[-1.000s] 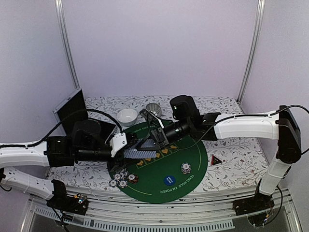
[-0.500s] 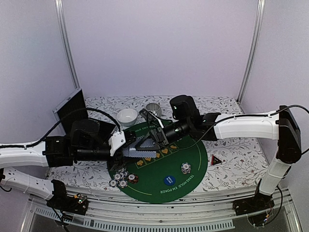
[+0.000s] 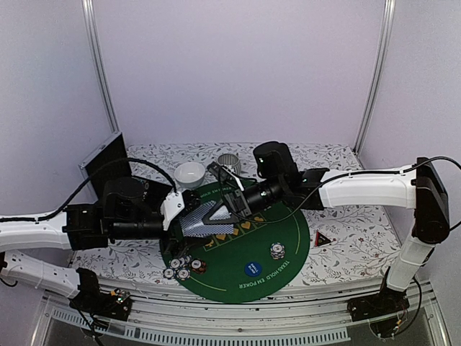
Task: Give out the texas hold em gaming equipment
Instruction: Pass from the left arm to the right, then pass from the right arm to the left
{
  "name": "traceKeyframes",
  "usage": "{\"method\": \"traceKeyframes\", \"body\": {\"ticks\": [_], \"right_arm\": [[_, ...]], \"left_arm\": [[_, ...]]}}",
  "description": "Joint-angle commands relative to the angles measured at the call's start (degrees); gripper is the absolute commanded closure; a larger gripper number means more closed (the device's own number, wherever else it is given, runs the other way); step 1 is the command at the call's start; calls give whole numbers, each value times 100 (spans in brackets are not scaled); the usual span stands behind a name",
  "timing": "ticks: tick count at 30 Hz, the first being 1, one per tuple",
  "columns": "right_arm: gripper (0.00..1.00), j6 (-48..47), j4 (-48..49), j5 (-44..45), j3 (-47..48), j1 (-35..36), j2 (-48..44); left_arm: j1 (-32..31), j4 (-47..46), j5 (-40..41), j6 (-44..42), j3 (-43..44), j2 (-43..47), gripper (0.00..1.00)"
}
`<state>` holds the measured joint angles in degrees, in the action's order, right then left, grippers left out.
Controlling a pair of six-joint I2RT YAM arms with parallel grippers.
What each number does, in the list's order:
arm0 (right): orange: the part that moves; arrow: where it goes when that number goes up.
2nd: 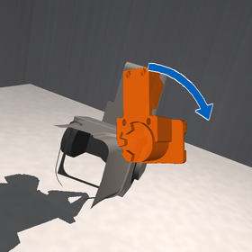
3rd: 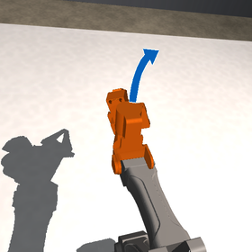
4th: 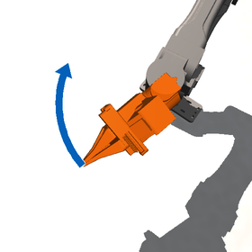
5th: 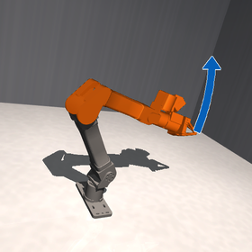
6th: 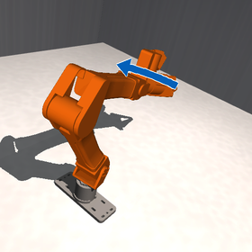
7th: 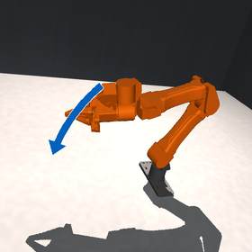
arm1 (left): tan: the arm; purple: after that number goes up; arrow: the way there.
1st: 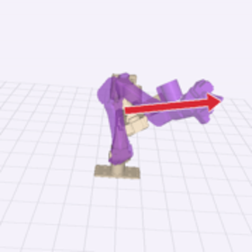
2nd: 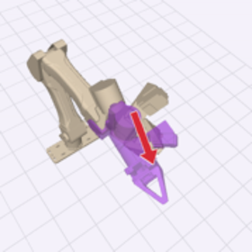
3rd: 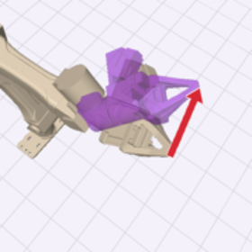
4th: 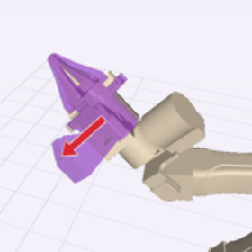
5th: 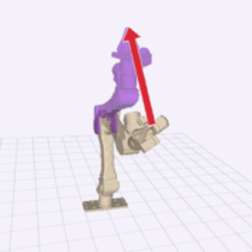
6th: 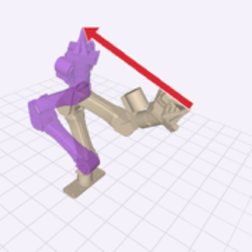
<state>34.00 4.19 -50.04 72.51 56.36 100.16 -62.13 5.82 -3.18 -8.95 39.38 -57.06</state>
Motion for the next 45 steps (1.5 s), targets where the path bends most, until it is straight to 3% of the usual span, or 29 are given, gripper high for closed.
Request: {"method": "traceKeyframes", "body": {"ticks": [1,3,8,13,19,25,28,36,38,44,45], "right_arm": [[97,-31,111,90,12,-7,-189],[98,-57,121,150,-50,-43,-292],[98,-193,109,126,-67,-56,-385],[98,-337,100,117,-70,-67,-429],[98,-385,101,74,-70,-65,-414],[98,-416,100,53,-69,-72,-428],[98,-421,107,27,-70,-66,-427],[98,-407,122,-35,-69,-57,-427],[98,-405,118,-33,-86,-54,-443],[98,-410,126,-32,-84,-49,-421],[98,-411,135,-22,-80,-47,-404]], "left_arm": [[84,-72,-123,438,81,163,8],[140,74,-390,821,179,312,3],[537,344,-973,2134,225,690,2],[1256,838,-1326,3059,245,795,19],[1560,130,-2100,4054,-73,794,36],[1560,-681,-2912,4390,-575,682,39],[1561,-566,-2760,4224,-550,646,49],[1562,-1272,-2719,4355,-811,793,62],[1556,-1375,-2708,4371,-862,861,68],[1563,-1744,-2888,4551,-1013,839,100],[1558,-1856,-2924,4633,-1059,811,100]]}}
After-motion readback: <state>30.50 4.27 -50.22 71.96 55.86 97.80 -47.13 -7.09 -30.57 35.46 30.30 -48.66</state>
